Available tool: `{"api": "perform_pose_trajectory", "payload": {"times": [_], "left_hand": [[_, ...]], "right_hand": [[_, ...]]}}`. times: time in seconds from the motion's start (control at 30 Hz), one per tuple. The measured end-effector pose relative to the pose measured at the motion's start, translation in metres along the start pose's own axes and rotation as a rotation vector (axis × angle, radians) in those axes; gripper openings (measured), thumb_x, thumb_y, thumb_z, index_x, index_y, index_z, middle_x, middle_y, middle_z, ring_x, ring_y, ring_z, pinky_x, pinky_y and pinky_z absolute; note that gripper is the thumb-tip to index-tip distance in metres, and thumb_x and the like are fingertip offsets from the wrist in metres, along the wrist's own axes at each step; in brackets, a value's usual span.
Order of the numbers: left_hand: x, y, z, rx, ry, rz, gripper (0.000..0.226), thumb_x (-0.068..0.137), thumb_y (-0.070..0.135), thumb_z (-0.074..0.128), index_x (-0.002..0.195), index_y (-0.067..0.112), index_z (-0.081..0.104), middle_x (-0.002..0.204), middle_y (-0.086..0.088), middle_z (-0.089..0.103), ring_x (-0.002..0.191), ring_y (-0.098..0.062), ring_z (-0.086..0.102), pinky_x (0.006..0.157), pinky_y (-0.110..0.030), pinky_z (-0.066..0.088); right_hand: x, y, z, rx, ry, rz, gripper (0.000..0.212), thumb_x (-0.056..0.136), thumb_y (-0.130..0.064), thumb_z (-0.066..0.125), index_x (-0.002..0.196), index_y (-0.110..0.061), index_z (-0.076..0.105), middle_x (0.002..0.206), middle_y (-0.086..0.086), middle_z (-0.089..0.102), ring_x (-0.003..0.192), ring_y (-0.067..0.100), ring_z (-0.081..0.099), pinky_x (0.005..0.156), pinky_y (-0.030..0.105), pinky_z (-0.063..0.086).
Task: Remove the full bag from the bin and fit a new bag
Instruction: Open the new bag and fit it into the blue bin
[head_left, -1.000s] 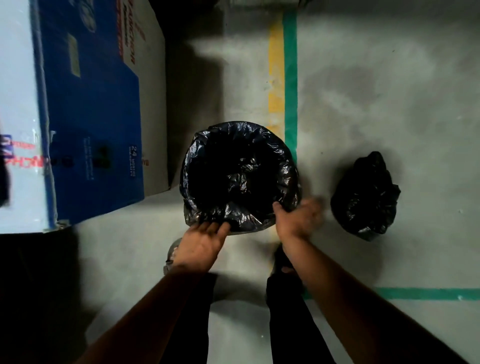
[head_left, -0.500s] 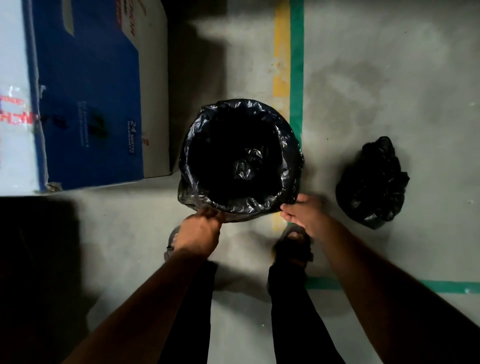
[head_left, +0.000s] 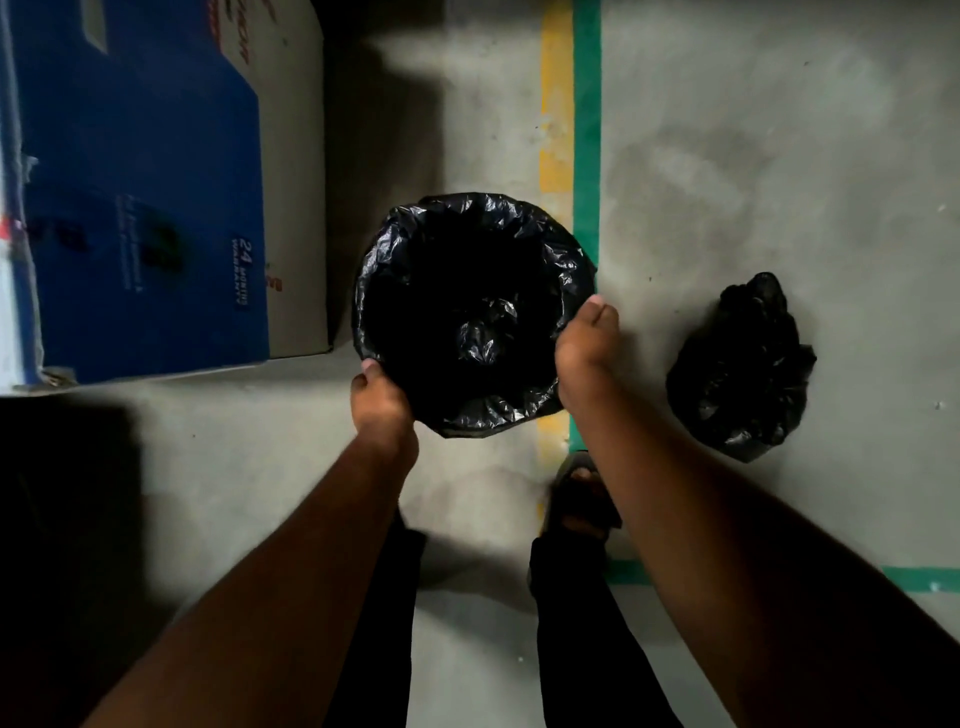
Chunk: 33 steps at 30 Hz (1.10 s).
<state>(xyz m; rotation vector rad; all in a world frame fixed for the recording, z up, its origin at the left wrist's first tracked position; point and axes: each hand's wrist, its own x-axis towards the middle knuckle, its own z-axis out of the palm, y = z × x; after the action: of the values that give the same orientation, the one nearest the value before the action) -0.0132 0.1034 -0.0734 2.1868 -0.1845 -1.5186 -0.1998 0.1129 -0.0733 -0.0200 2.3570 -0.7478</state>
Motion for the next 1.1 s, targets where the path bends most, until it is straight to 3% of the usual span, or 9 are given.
{"api": "perform_pose_trajectory", "payload": {"times": [0.17, 0.27, 0.4, 0.47, 0.53, 0.63, 0.73, 0.93, 1.1], "left_hand": [[0.002, 0.0, 0.01, -0.125, 0.044, -0.096, 0.061, 0.095, 0.063, 0.035, 0.135, 0.021, 0.053, 0.137, 0.0, 0.059, 0.125, -0.025, 0.056, 0.109, -0.038, 0.043], [-0.006, 0.005, 0.008, -0.135, 0.084, -0.161, 0.067, 0.094, 0.066, 0.034, 0.13, 0.014, 0.055, 0.125, -0.002, 0.064, 0.112, -0.024, 0.06, 0.102, -0.035, 0.048], [-0.017, 0.014, 0.0, 0.002, 0.109, -0.123, 0.063, 0.099, 0.057, 0.025, 0.145, 0.016, 0.039, 0.146, -0.009, 0.049, 0.133, -0.03, 0.046, 0.109, -0.035, 0.036], [-0.024, 0.02, -0.009, 0.398, 0.313, 0.09, 0.053, 0.099, 0.052, 0.034, 0.138, 0.015, 0.042, 0.141, -0.02, 0.047, 0.13, -0.037, 0.044, 0.102, -0.041, 0.036], [-0.029, 0.03, -0.014, 0.905, 0.375, 0.597, 0.039, 0.095, 0.039, 0.05, 0.126, 0.015, 0.049, 0.128, -0.019, 0.051, 0.12, -0.037, 0.046, 0.097, -0.048, 0.039], [-0.015, 0.039, 0.007, 1.39, -0.138, 1.31, 0.027, 0.085, 0.023, 0.053, 0.11, 0.017, 0.057, 0.108, -0.008, 0.056, 0.104, -0.033, 0.051, 0.083, -0.042, 0.04], [0.012, 0.049, 0.053, 1.836, -0.422, 1.315, 0.033, 0.092, 0.023, 0.043, 0.122, 0.016, 0.055, 0.123, -0.005, 0.055, 0.12, -0.028, 0.044, 0.092, -0.038, 0.037], [0.083, 0.049, 0.098, 2.716, -0.313, 1.267, 0.059, 0.101, 0.04, 0.031, 0.155, 0.019, 0.017, 0.163, -0.002, 0.018, 0.151, -0.023, 0.009, 0.12, -0.04, 0.006], [0.08, 0.042, 0.083, 2.804, -0.286, 1.225, 0.067, 0.099, 0.048, 0.028, 0.156, 0.019, 0.007, 0.166, -0.003, 0.003, 0.152, -0.026, -0.004, 0.12, -0.045, -0.006]], "right_hand": [[0.01, 0.005, 0.02, -0.063, 0.061, -0.062, 0.064, 0.103, -0.043, 0.023, 0.112, 0.002, 0.067, 0.113, 0.027, 0.068, 0.108, 0.043, 0.061, 0.095, 0.043, 0.048], [0.012, 0.007, 0.014, -0.068, 0.031, -0.025, 0.069, 0.102, -0.047, 0.022, 0.108, 0.002, 0.069, 0.107, 0.026, 0.07, 0.105, 0.044, 0.063, 0.094, 0.047, 0.05], [0.0, 0.0, -0.012, -0.266, 0.109, -0.104, 0.052, 0.103, -0.038, 0.032, 0.117, 0.003, 0.062, 0.118, 0.026, 0.064, 0.112, 0.043, 0.057, 0.089, 0.035, 0.036], [-0.013, -0.004, -0.023, -0.384, 0.297, -0.486, 0.035, 0.093, -0.031, 0.05, 0.108, -0.002, 0.061, 0.108, 0.022, 0.063, 0.101, 0.041, 0.058, 0.08, 0.037, 0.035], [-0.025, -0.005, -0.02, -0.558, 0.193, -0.933, 0.023, 0.082, -0.023, 0.059, 0.101, -0.012, 0.061, 0.1, 0.013, 0.06, 0.094, 0.033, 0.055, 0.08, 0.038, 0.039], [-0.029, -0.007, 0.014, -0.816, -0.332, -1.101, 0.023, 0.08, -0.014, 0.055, 0.103, -0.015, 0.058, 0.106, 0.009, 0.058, 0.105, 0.03, 0.054, 0.085, 0.041, 0.051], [-0.009, 0.002, 0.059, -1.061, -0.543, -0.888, 0.036, 0.087, -0.01, 0.053, 0.123, -0.01, 0.053, 0.128, 0.01, 0.052, 0.127, 0.028, 0.045, 0.1, 0.039, 0.048], [0.043, 0.026, 0.119, -1.478, -0.644, -0.615, 0.08, 0.084, -0.031, 0.064, 0.15, -0.019, 0.021, 0.155, 0.015, 0.021, 0.143, 0.035, 0.018, 0.113, 0.046, 0.029], [0.046, 0.036, 0.119, -1.552, -0.626, -0.666, 0.08, 0.084, -0.044, 0.062, 0.15, -0.023, 0.02, 0.156, 0.014, 0.023, 0.144, 0.033, 0.017, 0.112, 0.046, 0.025]]}}
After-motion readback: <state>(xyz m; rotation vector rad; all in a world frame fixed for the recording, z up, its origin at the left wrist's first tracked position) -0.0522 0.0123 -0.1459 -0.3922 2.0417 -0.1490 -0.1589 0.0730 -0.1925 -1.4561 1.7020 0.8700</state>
